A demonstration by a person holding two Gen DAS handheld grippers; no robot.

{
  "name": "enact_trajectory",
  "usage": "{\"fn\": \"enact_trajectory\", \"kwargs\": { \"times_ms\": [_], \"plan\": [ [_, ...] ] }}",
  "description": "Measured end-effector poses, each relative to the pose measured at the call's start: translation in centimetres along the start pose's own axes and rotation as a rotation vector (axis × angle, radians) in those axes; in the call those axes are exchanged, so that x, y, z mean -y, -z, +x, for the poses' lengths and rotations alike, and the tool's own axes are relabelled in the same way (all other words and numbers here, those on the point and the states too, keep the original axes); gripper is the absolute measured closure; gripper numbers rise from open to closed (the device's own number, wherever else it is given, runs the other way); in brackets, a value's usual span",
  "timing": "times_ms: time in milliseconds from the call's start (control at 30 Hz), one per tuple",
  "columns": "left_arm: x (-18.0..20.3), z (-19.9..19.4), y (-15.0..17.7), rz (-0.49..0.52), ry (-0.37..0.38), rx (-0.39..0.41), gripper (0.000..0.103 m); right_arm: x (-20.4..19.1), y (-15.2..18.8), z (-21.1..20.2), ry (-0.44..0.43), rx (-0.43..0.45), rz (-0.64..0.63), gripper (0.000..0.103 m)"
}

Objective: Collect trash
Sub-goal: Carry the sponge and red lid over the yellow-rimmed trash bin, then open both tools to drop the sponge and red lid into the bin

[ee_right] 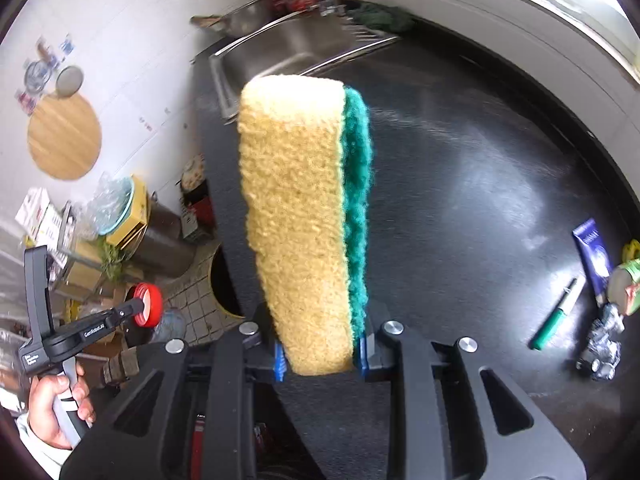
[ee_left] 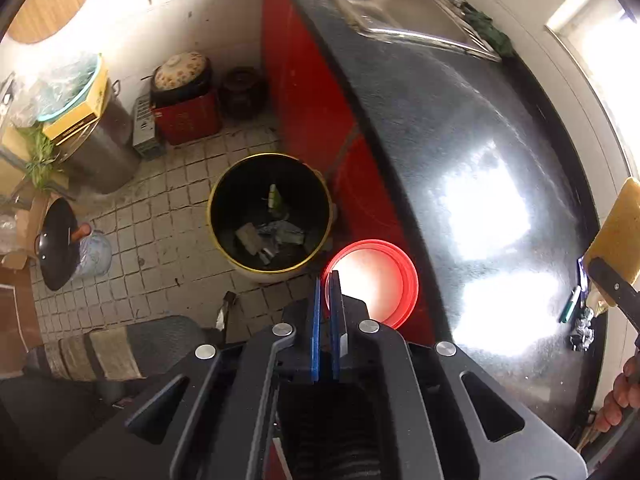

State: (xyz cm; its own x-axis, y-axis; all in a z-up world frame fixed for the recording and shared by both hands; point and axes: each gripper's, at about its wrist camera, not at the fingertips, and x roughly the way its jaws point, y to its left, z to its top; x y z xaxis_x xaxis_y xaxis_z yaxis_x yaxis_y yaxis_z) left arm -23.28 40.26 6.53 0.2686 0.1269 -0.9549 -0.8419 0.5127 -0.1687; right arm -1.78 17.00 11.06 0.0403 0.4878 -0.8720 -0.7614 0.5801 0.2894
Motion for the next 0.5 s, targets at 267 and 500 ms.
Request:
{"fn": "enact_trajectory", "kwargs": {
  "times_ms": [267, 500],
  "plan": [
    [-2.1, 1.5, -1.4, -0.034, -0.024, -0.033, 0.100, -10.4, -3.6, 6.7, -0.100, -0.139, -0.169, 0.078],
    [-3.3, 4.9, -2.7, -0.051, -0.060, -0.063, 0.100, -14.6, -5.1, 13.1, -0.054, -0.234, -0.307, 0.078]
  ]
}}
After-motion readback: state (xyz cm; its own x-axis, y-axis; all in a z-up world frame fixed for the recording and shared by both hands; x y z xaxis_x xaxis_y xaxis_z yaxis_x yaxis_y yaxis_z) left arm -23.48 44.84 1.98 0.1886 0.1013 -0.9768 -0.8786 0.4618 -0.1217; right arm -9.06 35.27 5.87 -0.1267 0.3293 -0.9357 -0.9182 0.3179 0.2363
